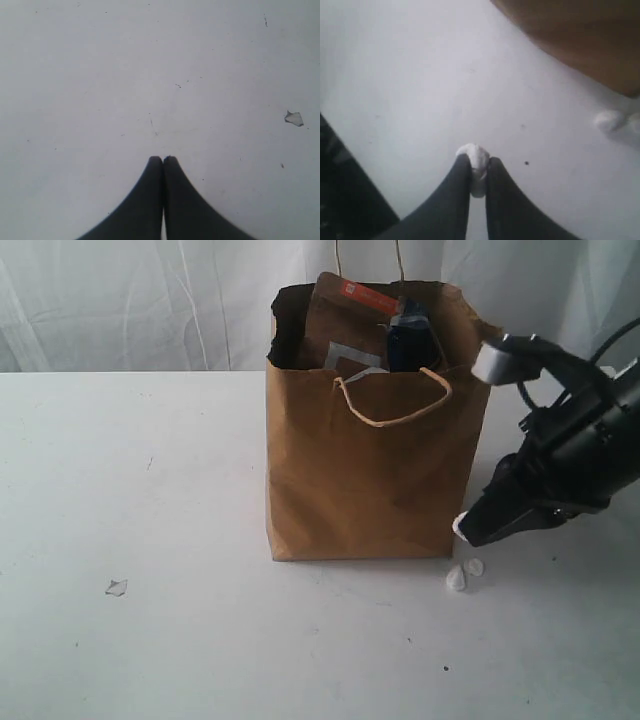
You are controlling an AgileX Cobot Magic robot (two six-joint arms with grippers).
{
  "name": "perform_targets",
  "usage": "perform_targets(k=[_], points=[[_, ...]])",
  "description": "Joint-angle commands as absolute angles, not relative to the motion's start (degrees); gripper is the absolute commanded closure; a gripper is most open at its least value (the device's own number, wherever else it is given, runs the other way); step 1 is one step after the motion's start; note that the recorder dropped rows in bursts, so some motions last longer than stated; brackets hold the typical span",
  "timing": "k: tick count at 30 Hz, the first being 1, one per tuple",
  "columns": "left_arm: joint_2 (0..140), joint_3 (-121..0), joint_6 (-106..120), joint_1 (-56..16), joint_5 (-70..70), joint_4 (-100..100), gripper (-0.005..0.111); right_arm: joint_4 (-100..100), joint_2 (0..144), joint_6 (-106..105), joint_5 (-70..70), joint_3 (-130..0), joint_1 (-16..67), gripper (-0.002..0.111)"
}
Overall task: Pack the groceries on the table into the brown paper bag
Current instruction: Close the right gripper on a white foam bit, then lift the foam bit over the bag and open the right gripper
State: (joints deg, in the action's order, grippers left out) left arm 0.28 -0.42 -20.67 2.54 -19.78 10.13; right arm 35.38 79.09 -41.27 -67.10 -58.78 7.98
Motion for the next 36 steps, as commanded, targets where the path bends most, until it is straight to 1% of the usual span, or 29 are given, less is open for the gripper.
perform_targets(k=[1,8,11,18,21,26,29,33,36], points=[[0.0,0.0,-20.7,2.4,-22.0,10.1,0.107,45.0,72.6,-40.7,-70.0,-58.7,8.0,0.108],[0.0,0.0,-20.7,2.4,-22.0,10.1,0.107,60.7,66.4,-43.7,-70.0,-58.7,8.0,0.108],[0.0,0.0,-20.7,2.4,-22.0,10.1,0.107,71.8,66.1,-47.5,-70.0,-58.7,8.0,0.108],[0.0,0.0,-20.7,1.0,-22.0,10.1,0.107,94.6,68.4,-71.3,-46.7,-58.7,8.0,0.108],[0.0,0.0,-20.7,-0.7,-22.0,10.1,0.107,99.4,71.9,-78.6,-44.8,-58.7,8.0,0.108],[0.0,0.0,-20.7,-1.7,-22.0,10.1,0.107,99.9,79.8,-81.4,-47.0,-60.9,10.8,0.108],[0.0,0.0,-20.7,-1.7,-22.0,10.1,0.107,99.9,84.4,-87.7,-46.4,-62.9,13.0,0.108],[0.0,0.0,-20.7,-1.7,-22.0,10.1,0.107,99.9,88.2,-94.2,-43.6,-64.4,13.7,0.108],[0.0,0.0,-20.7,-1.7,-22.0,10.1,0.107,99.9,89.7,-94.8,-41.3,-64.5,13.7,0.102]])
